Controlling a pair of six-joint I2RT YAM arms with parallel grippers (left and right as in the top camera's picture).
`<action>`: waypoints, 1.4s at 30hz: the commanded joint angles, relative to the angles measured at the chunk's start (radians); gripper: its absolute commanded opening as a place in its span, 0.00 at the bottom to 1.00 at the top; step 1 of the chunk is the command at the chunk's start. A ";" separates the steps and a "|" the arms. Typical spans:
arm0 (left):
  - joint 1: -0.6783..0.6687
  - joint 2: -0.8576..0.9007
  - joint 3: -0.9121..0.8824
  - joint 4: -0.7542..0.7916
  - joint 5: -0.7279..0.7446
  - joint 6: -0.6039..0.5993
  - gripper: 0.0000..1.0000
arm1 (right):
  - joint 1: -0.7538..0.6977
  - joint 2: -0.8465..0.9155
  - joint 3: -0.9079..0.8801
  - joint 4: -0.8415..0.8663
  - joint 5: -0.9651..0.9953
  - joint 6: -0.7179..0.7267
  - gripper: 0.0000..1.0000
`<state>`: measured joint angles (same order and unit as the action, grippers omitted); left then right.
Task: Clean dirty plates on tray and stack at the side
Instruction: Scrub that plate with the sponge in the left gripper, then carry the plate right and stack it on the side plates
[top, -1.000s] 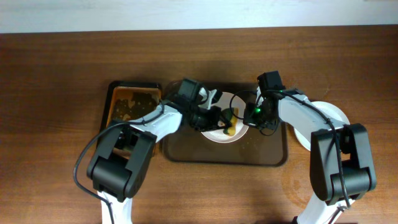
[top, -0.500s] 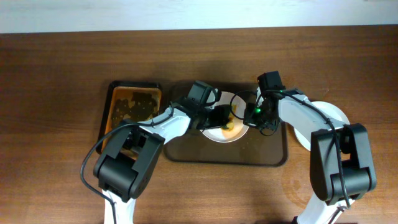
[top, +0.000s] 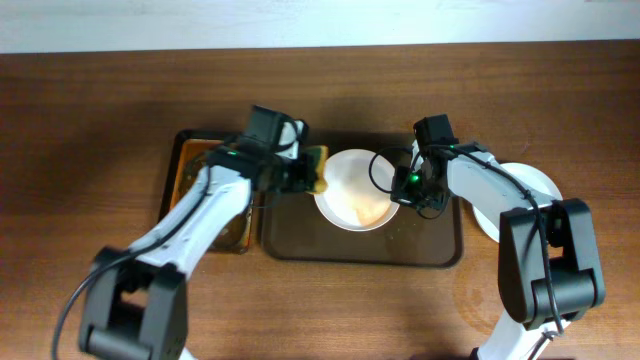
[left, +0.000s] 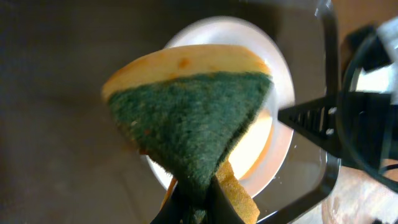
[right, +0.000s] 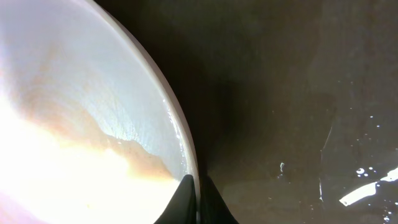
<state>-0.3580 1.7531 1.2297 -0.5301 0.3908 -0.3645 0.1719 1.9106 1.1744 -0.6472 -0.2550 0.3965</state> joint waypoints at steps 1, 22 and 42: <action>0.102 -0.053 0.000 -0.066 -0.083 0.026 0.00 | 0.005 -0.015 0.024 -0.009 0.061 -0.007 0.04; 0.368 -0.049 -0.006 -0.227 -0.261 0.380 0.00 | 0.547 -0.412 0.050 -0.137 1.425 -0.165 0.04; 0.368 -0.049 -0.006 -0.234 -0.257 0.380 0.00 | 0.057 -0.412 0.050 -0.204 0.699 0.081 0.04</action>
<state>0.0090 1.7130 1.2282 -0.7631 0.1371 0.0006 0.3679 1.5124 1.2083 -0.8284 0.6563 0.4149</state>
